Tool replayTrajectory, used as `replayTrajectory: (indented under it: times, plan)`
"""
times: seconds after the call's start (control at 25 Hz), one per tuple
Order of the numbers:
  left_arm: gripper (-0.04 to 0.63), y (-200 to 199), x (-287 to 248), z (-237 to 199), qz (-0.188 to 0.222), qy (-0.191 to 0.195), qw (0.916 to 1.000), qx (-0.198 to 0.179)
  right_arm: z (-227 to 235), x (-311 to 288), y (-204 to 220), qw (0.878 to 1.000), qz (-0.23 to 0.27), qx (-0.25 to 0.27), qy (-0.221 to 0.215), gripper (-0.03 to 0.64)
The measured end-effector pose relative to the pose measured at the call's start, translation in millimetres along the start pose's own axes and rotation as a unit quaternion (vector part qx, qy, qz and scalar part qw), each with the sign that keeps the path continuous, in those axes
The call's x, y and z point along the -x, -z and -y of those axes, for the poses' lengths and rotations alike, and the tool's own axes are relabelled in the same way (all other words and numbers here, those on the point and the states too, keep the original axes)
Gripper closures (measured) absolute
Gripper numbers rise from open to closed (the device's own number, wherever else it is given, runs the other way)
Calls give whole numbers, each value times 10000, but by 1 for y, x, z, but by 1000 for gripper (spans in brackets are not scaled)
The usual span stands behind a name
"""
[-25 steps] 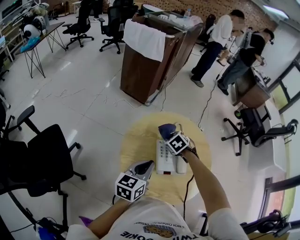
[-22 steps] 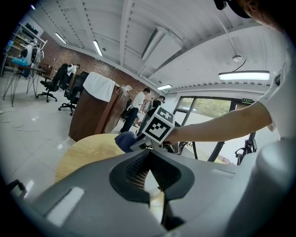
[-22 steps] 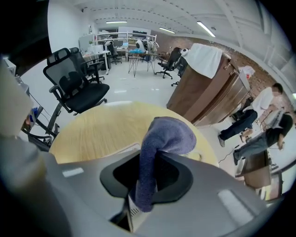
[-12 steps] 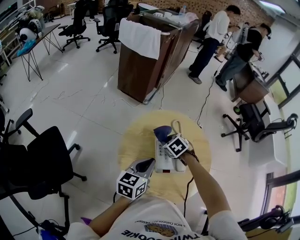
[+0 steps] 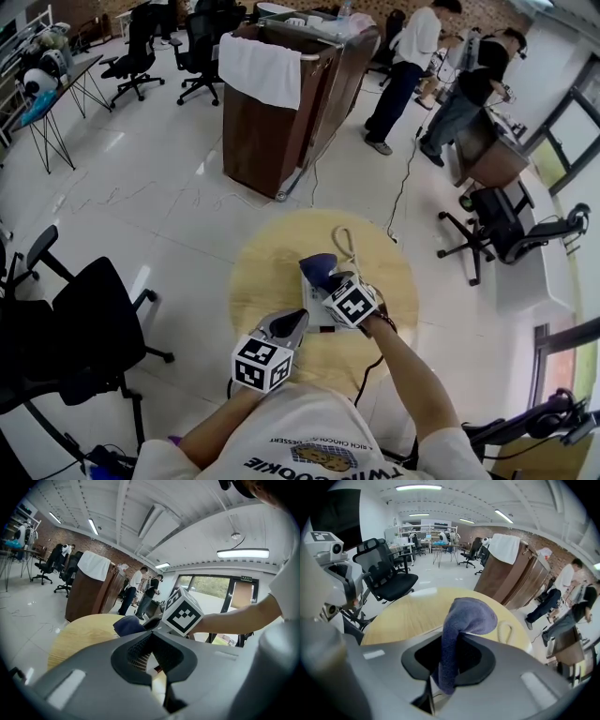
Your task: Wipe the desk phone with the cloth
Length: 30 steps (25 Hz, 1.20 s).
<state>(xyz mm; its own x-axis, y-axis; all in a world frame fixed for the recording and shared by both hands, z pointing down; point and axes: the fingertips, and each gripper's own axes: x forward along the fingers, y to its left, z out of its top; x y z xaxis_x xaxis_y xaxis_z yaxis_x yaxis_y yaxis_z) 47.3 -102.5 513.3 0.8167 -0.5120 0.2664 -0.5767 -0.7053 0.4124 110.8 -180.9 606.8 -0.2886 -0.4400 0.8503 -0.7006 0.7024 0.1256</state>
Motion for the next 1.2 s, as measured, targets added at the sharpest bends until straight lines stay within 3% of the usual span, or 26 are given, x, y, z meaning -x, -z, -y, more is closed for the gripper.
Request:
replayTrajectory:
  times: [0.6,1.2]
  plan:
    - [604,19,5,8,-98,-16,9999,106,-56,46,14,9990,428,0,-105,549]
    - [604,27,4,22,-141,23,9999,79,-91,63,31,9957,640,-657,-121,549]
